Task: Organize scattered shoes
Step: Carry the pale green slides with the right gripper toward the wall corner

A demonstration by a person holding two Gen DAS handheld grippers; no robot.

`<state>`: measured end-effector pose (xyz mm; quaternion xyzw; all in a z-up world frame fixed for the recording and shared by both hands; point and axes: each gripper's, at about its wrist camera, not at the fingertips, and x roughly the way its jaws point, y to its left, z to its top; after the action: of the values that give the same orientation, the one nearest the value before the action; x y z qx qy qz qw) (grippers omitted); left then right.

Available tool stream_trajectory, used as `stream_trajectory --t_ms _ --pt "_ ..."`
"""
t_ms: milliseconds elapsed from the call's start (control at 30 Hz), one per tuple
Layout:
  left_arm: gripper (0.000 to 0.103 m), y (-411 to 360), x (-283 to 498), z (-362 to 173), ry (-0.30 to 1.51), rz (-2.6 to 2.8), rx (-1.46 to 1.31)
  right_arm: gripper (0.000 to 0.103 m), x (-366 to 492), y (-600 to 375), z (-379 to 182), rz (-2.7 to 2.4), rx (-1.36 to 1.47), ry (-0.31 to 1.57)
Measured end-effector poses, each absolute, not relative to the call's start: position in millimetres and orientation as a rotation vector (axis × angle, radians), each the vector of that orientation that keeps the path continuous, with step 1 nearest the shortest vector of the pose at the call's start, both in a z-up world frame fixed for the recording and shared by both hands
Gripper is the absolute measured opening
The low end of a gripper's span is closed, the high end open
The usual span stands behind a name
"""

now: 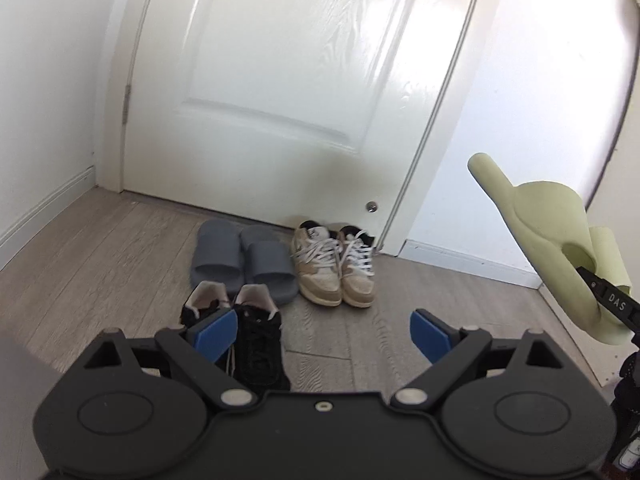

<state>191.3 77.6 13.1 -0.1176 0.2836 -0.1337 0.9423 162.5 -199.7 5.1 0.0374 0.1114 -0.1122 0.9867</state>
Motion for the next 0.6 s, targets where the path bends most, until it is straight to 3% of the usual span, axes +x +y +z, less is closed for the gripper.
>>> stream_trajectory --t_ms 333,600 --pt "0.094 -15 240 6 0.667 -0.402 -0.177 0.026 147 -257 61 -0.384 -0.036 0.204" --pt "0.094 -115 295 -57 0.745 -0.388 -0.105 0.027 187 -337 2 -0.343 0.08 0.323"
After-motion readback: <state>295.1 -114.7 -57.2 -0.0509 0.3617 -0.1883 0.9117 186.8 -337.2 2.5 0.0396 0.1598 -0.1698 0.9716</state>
